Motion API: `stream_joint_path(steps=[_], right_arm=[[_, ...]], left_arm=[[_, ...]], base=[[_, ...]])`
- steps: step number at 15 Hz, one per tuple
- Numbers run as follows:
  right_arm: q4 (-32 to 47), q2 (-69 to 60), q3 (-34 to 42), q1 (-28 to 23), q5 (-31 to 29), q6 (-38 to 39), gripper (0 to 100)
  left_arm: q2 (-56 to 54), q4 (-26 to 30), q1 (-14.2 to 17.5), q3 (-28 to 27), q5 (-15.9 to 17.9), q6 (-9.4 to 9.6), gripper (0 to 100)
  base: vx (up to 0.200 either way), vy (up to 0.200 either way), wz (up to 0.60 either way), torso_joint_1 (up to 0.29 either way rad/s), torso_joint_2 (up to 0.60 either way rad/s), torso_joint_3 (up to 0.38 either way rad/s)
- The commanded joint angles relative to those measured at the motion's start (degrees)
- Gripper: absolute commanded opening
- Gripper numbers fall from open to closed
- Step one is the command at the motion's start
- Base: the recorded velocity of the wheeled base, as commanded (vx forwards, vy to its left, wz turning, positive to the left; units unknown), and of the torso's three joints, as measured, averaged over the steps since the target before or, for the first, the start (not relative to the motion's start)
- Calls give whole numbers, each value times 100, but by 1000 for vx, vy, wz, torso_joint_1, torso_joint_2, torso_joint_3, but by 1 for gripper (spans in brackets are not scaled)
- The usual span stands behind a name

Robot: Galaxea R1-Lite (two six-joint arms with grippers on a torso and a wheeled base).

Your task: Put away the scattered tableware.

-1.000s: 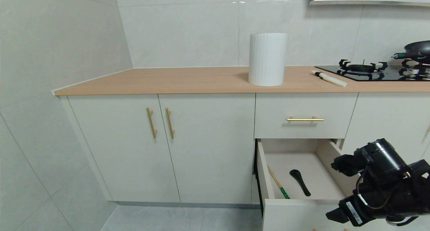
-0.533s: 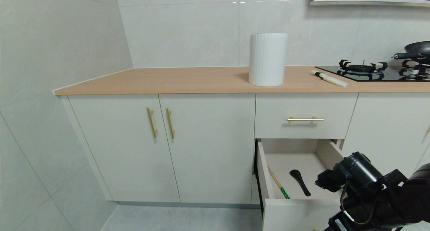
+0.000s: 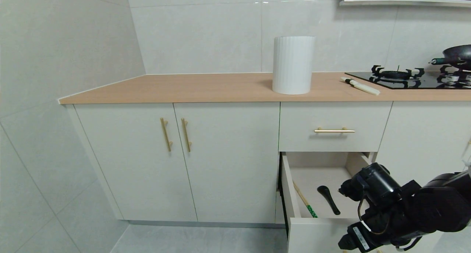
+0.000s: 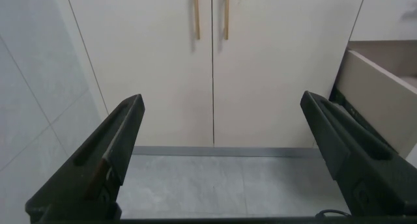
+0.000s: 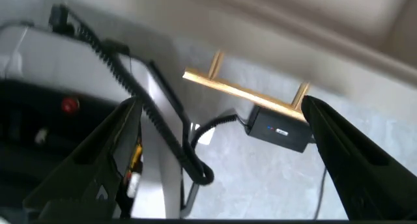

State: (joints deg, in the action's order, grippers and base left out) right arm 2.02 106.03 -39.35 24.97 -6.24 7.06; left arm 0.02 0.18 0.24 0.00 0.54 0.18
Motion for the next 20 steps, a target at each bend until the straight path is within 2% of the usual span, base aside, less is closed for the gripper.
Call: stream_joint_path(steps=[1, 8, 11, 15, 19, 20], right_arm=[[0, 234, -161, -141, -61, 129, 100], [-229, 875, -688, -897, -149, 481, 100], [-1125, 1315, -706, -1257, -264, 507, 100], [-2048, 1649, -714, -1433, -290, 700, 100], [-3525, 2246, -855, -1556, -316, 674, 100], [-3613, 2343, -943, -1547, -387, 674, 100]], left_arm=[[-2, 8, 2, 0, -1, -1, 100], [-2, -1, 2, 0, -1, -1, 100], [-2, -1, 2, 0, -1, -1, 100], [-2, -1, 2, 0, -1, -1, 100], [-2, 8, 2, 0, -1, -1, 100], [-2, -1, 2, 0, -1, -1, 100]], base=[[0, 0, 0, 0, 0, 0], [0, 0, 0, 0, 0, 0], [0, 0, 0, 0, 0, 0], [0, 0, 0, 0, 0, 0], [0, 0, 0, 0, 0, 0], [0, 0, 0, 0, 0, 0]])
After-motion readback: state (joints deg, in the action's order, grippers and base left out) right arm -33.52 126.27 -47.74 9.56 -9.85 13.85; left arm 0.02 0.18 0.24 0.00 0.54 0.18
